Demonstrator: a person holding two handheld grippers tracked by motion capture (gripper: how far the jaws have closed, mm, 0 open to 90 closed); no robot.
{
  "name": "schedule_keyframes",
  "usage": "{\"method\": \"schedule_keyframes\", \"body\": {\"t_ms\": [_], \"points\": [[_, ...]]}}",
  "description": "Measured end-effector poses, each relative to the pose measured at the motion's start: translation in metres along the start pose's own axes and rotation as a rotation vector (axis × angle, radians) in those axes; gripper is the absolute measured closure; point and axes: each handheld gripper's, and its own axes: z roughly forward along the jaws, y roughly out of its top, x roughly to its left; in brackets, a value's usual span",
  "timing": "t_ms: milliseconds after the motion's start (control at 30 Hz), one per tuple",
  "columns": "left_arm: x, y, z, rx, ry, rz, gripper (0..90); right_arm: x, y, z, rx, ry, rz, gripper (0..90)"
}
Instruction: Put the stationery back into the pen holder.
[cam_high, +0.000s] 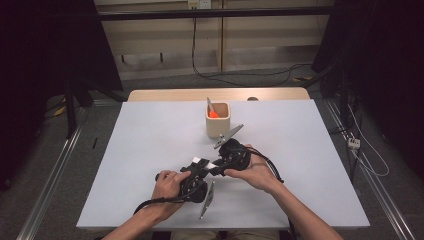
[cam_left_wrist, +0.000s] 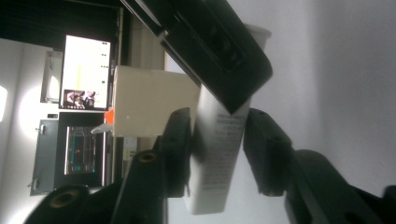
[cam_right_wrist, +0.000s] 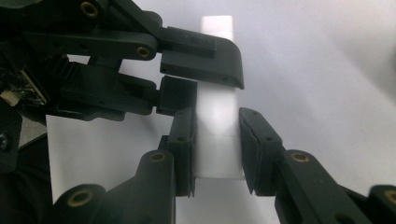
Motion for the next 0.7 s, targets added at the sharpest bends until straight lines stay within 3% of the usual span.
{"method": "schedule_keyframes", "body": {"t_ms": [233,567,700], "points": [[-0.0015,-0.0004,0.0015,-0.013,0.007,0.031,67.6,-0.0021,-0.0003,-0.0016,-0.009,0.006,0.017,67.9],[-0.0002,-0.0006,0.003,-0.036,-0.018,-0.024,69.3,-0.0045,-0.0021,-0.0045,-0.016,0.014,0.033,67.5],[0.0012,-0.0013,0.0023,-0.034,-0.043,-0.057,69.5,-0.003,-0.0019,-0.0041,-0.015,0.0,0.016,67.2]]}}
